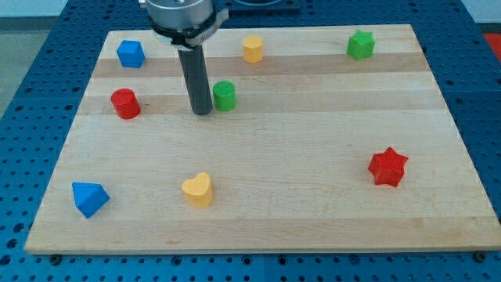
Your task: Slide the green circle towards the center right
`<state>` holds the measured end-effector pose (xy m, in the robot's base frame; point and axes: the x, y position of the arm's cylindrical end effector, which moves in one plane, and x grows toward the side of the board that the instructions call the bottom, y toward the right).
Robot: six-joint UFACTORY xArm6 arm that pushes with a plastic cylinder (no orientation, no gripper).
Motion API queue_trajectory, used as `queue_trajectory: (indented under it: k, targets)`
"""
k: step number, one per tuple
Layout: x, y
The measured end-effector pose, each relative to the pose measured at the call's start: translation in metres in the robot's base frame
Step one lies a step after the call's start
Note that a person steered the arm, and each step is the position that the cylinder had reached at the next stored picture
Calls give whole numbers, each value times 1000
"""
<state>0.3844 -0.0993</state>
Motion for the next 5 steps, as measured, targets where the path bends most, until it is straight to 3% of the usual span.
queue_trajectory:
  k: [1, 3, 5]
  targets:
    - [-29, 2]
    - [-31, 20]
    - [-35, 1]
